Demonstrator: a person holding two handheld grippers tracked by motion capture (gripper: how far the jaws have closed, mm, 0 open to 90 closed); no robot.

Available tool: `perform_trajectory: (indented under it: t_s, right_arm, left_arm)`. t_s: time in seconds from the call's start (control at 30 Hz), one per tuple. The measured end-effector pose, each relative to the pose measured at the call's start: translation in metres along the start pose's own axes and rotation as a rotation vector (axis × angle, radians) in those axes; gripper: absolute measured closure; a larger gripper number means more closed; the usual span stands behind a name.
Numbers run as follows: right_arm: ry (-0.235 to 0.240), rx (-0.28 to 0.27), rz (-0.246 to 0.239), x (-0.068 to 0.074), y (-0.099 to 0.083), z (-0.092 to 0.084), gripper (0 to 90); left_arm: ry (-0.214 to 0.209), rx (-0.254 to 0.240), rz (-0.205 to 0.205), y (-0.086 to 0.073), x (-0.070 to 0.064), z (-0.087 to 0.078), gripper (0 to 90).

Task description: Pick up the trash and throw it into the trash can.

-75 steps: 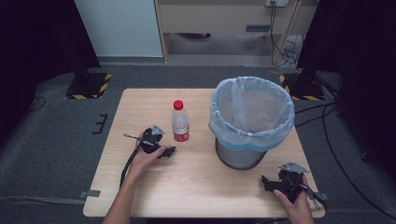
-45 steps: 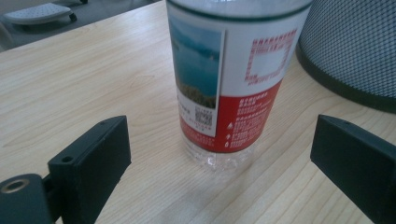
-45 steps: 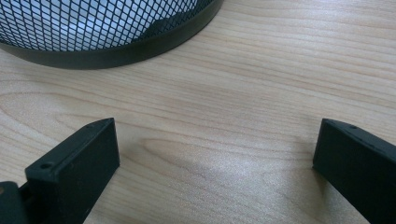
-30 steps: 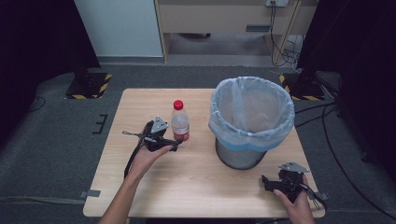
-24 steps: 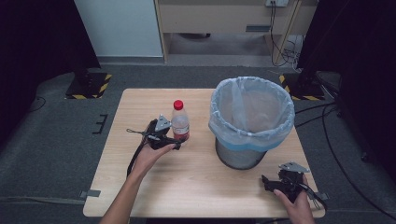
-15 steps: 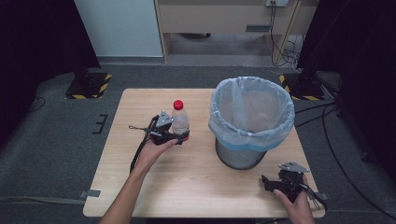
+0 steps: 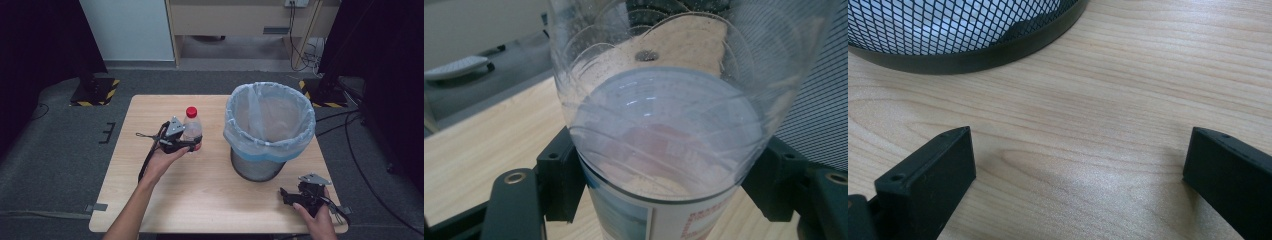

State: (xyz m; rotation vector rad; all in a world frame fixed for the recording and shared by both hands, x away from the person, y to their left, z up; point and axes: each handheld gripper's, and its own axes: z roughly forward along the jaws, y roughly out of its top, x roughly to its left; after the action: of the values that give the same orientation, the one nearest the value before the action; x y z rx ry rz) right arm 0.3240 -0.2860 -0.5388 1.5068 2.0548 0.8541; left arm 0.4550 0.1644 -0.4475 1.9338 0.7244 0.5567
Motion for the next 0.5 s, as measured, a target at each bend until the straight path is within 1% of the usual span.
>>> perform_trajectory:
  t_s: [0.07,0.17,0.27,0.33,0.37,0.4,0.5]
  right_arm:
    - [0.001,0.001,0.001,0.000,0.000,0.000,0.3]
    - [0.001,0.000,0.000,0.000,0.000,0.000,0.3]
    - [0.001,0.000,0.000,0.000,0.000,0.000,0.3]
    - [0.001,0.000,0.001,0.000,0.000,0.000,0.3]
    - [0.001,0.001,0.001,0.000,0.000,0.000,0.3]
    - [0.001,0.001,0.001,0.000,0.000,0.000,0.3]
    - [0.001,0.000,0.000,0.000,0.000,0.000,0.3]
  left_arm:
    - [-0.005,-0.010,0.024,0.010,-0.002,-0.008,27.8]
    - [-0.019,-0.019,0.053,0.022,-0.002,-0.017,27.8]
    - [-0.020,-0.020,0.064,0.030,0.001,-0.024,27.8]
    - [-0.011,-0.014,0.067,0.034,0.002,-0.028,27.9]
    - [-0.018,-0.014,0.070,0.038,0.004,-0.030,28.0]
    - [-0.018,-0.014,0.070,0.038,0.004,-0.030,28.0]
    - [-0.022,-0.016,0.085,0.047,0.006,-0.035,28.0]
